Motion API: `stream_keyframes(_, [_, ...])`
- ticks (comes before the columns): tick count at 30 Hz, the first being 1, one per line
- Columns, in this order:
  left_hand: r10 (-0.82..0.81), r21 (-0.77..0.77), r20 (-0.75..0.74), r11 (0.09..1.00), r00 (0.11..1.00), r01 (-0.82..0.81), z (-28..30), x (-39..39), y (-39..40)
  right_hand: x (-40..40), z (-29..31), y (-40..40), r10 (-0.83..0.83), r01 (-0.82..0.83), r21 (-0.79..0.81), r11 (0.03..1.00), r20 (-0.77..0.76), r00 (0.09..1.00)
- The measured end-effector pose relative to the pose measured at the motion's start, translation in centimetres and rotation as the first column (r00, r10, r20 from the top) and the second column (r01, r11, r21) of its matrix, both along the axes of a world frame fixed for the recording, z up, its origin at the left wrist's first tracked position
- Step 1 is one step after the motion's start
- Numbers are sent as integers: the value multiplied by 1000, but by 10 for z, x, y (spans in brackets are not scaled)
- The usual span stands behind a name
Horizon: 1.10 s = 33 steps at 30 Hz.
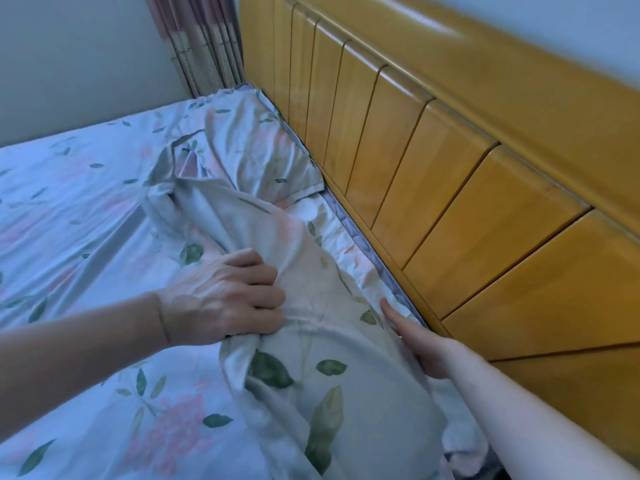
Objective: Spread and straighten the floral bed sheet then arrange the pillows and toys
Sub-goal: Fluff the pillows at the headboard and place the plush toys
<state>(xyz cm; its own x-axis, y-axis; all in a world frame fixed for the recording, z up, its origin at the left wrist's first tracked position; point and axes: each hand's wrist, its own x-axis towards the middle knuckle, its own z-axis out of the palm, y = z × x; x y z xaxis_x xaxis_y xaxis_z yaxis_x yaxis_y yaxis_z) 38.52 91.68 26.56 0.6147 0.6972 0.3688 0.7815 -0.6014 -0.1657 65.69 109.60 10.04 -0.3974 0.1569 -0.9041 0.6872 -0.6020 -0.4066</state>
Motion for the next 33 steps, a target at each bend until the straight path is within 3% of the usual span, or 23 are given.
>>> stream_keyframes(2, [-13, -21, -1, 1000, 1000, 13, 4, 8, 8, -7, 10, 7, 123, -124, -32, 992, -33, 992])
stream_keyframes(3, [-13, -14, -15, 1000, 1000, 13, -2, 11, 10, -10, 15, 10, 84, -85, -19, 996, -30, 996])
stream_keyframes(5, [9, 0, -17, 1000, 1000, -9, -17, 11, 20, -19, 26, 22, -71, 76, 224, 972, -31, 997])
stream_keyframes(8, [80, -58, -61, 995, 995, -84, -54, -2, 28, -23, 32, 48, -346, 386, 600, 701, -186, 919])
stream_keyframes(12, [346, -171, -106, 917, 932, -360, -104, -15, 35, -31, 51, 87, -271, 406, 772, 489, -308, 912])
stream_keyframes(14, [579, -255, -98, 771, 809, -583, -137, -12, 43, -36, 47, 102, -226, 356, 850, 388, -287, 931])
stream_keyframes(15, [702, -306, -91, 655, 707, -690, -156, -9, 46, -38, 42, 107, -211, 313, 883, 350, -251, 945])
stream_keyframes(17, [909, -457, -59, 343, 413, -820, -194, 2, 52, -37, 24, 114, -199, 206, 926, 318, -147, 969])
stream_keyframes(19, [996, -728, -55, 9, 71, -686, -232, 13, 56, -36, -4, 117, -181, 31, 933, 359, 37, 983])
stream_keyframes(20, [996, -836, -81, -94, -47, -541, -252, 20, 56, -35, -21, 118, -149, -58, 912, 407, 128, 981])
stream_keyframes(21, [990, -898, -122, -143, -77, -417, -278, 29, 57, -35, -41, 119, -105, -129, 878, 462, 199, 974])
stream_keyframes(23, [978, -934, -199, -173, 55, -312, -308, 43, 51, -36, -64, 116, -48, -203, 814, 544, 272, 961])
stream_keyframes(25, [950, -944, -243, -184, 197, -275, -331, 54, 44, -40, -81, 114, -42, -233, 806, 543, 304, 952])
stream_keyframes(26, [947, -951, -244, -191, 208, -244, -343, 58, 43, -43, -90, 116, -33, -256, 810, 528, 321, 947])
stream_keyframes(27, [959, -957, -233, -196, 163, -214, -348, 60, 44, -47, -89, 119, -7, -292, 810, 509, 344, 939])
stream_keyframes(29, [985, -974, -164, -171, -59, -152, -358, 63, 50, -55, -92, 128, 38, -316, 829, 461, 337, 941])
stream_keyframes(31, [950, -992, -26, -63, -311, -111, -359, 63, 56, -59, -84, 134, -11, -171, 915, 367, 188, 982])
stream_keyframes(33, [887, -998, 57, 49, -458, -28, -357, 60, 64, -66, -70, 137, -76, 47, 974, 223, -31, 997])
